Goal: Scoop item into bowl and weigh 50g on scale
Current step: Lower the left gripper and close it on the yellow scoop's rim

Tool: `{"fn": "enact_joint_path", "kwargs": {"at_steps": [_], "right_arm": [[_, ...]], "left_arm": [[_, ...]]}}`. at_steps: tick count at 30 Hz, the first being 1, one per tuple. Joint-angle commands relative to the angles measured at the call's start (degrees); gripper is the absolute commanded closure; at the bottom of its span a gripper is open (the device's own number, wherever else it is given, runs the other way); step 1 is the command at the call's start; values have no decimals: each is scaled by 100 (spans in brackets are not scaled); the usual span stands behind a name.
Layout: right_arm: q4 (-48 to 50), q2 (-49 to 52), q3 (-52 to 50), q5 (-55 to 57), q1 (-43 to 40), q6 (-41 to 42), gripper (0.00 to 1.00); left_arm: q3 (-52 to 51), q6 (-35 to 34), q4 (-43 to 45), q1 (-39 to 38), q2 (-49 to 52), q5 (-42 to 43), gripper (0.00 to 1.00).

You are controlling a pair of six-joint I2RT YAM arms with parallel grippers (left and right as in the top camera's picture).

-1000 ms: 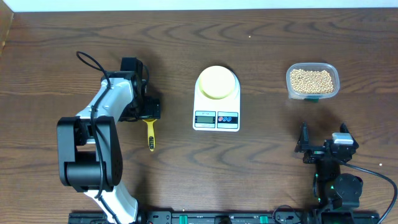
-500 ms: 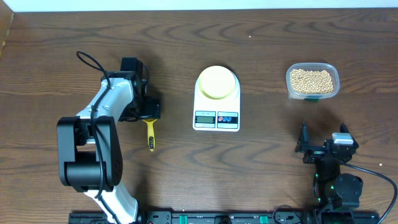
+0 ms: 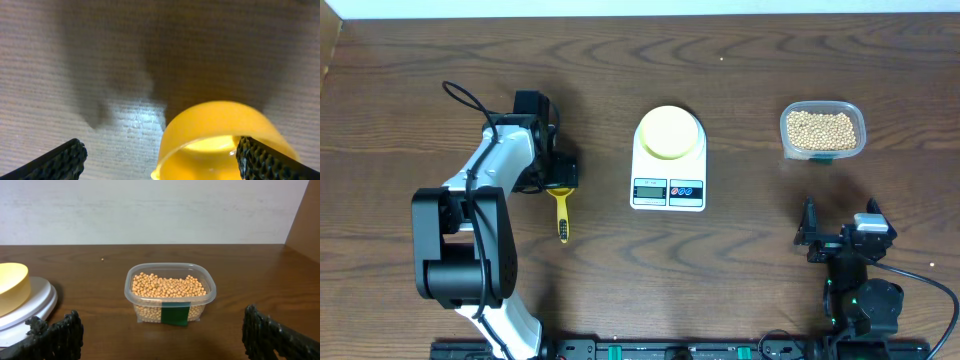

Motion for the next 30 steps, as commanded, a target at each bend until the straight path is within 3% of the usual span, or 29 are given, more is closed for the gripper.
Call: {"fn": "enact_joint_path", "kwargs": {"at_steps": [1,7,15,16,22,30], "right_arm": [[-20,-39,-9,46,39,98,1],[-20,-39,-9,46,39,98,1],[-20,-39,-9,46,39,98,1],[-20,-39,-9,46,39,98,1],[-20,-39,-9,46,39,98,1],[-20,-39,-9,46,39,98,1]], "left_arm": [[-50,35,52,35,42,-66,2],[-50,35,48,35,42,-66,2],[-50,35,46,35,42,-66,35],[-50,33,46,35,42,-63,44],[-50,35,48,35,42,-63,54],[-50,35,52,35,42,-66,92]]}}
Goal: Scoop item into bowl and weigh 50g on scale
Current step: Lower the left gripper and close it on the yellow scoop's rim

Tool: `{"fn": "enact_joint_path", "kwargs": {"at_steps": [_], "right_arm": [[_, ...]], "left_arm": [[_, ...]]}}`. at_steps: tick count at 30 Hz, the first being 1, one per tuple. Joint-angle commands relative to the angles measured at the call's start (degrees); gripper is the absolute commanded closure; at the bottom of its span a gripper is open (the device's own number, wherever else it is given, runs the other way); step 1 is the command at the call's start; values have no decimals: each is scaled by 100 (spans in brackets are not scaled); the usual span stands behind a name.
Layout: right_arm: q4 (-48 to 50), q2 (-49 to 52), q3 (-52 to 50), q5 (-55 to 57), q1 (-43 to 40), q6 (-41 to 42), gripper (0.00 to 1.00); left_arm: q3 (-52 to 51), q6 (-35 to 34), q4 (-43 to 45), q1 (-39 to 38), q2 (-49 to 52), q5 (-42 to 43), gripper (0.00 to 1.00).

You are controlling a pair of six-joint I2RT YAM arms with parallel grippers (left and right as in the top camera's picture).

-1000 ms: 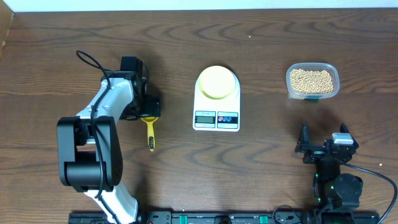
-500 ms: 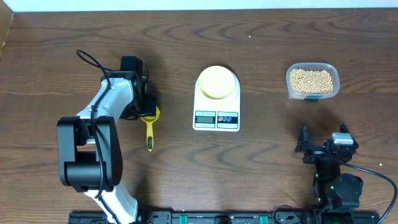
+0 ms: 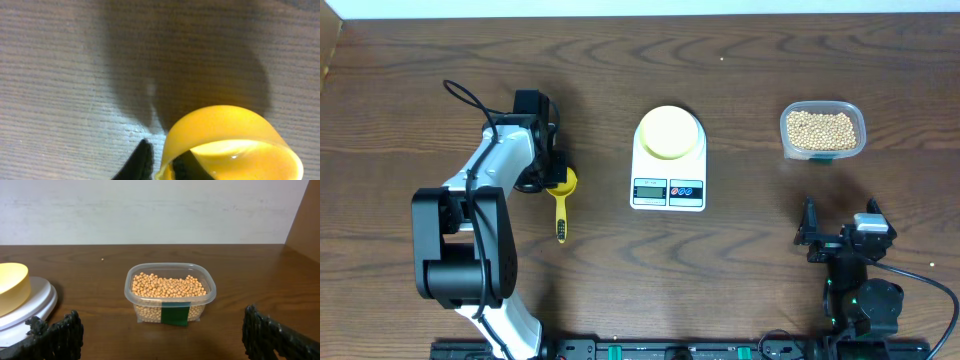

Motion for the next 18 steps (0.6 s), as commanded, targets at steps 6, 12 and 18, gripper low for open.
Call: {"fn": "enact_joint_path", "kwargs": {"at_steps": [6,12,18], "right_arm": [[-20,-39,-9,44,39,98,1],[-20,-39,-9,46,39,98,1],[-20,-39,-9,46,39,98,1]], "left_arm": [[-50,22,-7,37,42,-48,92],[-50,22,-9,37,42,-48,92],[-48,-136,-13,37,37,-46,92]]}}
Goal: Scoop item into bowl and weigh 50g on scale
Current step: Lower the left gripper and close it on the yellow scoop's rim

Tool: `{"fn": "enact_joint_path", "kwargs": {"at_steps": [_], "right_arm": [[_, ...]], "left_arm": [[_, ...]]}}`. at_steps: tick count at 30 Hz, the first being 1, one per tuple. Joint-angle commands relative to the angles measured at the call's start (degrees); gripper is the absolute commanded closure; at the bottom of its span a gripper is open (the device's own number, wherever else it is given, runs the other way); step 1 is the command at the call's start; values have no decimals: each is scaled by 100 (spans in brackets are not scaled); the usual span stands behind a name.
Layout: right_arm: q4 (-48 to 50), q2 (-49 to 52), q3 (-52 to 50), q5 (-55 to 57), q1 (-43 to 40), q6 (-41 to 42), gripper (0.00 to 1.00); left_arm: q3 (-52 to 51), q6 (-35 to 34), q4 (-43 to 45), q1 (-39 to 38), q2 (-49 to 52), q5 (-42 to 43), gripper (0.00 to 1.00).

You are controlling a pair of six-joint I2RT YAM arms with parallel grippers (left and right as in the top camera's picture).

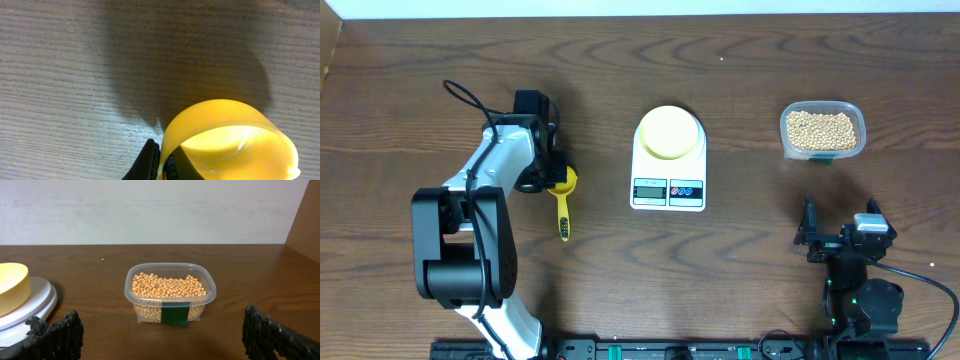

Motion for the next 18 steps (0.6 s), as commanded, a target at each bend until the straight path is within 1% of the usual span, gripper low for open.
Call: {"fn": "enact_joint_path", "kwargs": {"at_steps": [1,11,16,18], "right_arm": [[-22,-39,-9,44,39,98,1],[-20,-39,-9,44,39,98,1],[-20,-39,-9,46,39,98,1],[-20,-39,-9,44,39,98,1]], "left_arm": [[-48,-133,-13,37,37,-50,93],[101,-133,-15,37,-116,-11,93],[157,-131,-13,37,-446,-11,93],[160,-131,-9,37,-728,-13,93]]}}
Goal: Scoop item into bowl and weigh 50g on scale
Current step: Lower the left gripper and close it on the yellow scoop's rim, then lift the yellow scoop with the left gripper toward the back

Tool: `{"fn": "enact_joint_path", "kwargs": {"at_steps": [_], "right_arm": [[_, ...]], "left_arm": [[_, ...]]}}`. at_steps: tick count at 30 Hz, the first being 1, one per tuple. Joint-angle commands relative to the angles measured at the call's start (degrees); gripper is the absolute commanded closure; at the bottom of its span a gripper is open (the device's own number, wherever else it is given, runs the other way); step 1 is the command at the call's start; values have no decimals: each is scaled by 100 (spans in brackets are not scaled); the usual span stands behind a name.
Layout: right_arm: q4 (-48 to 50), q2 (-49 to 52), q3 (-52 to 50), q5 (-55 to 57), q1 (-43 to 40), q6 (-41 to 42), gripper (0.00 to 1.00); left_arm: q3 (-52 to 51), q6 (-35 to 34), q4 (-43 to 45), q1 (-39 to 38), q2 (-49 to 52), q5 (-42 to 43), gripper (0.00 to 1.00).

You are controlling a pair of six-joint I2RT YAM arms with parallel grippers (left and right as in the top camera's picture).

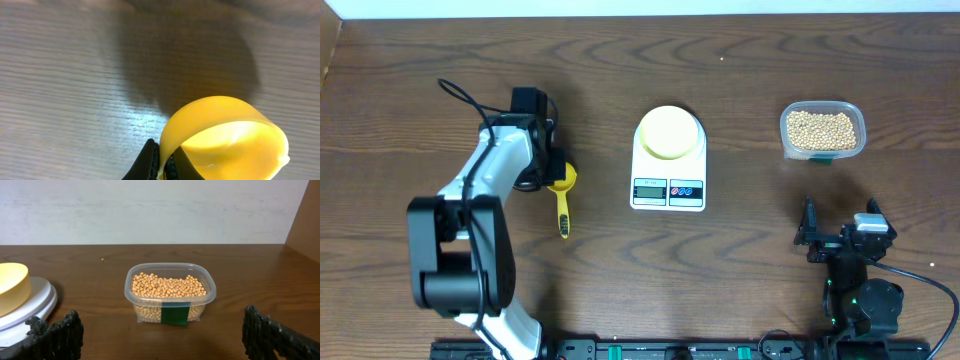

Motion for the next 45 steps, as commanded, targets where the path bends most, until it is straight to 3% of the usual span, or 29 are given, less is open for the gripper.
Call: {"fn": "enact_joint_path", "kwargs": {"at_steps": [1,12,24,34,39,45], "right_arm": [[-20,-39,-9,46,39,98,1],[-22,-39,-9,46,39,98,1],[-20,-39,-9,46,39,98,1],[-20,-39,-9,46,39,98,1],[-22,-39,-9,46,39,98,1],[-20,-39,-9,44,39,98,1]], "left_arm": [[157,-94,4,37,-597,-13,93],[155,-94,538,37,-1523,-13,93],[155,-94,1318,37,-1637,-13,93],[155,-208,2949,37,-1637,-13,93],[155,-1248,3834,35,-1637,-11,92],[155,-3412,4288,35,-1637,-11,92]]}}
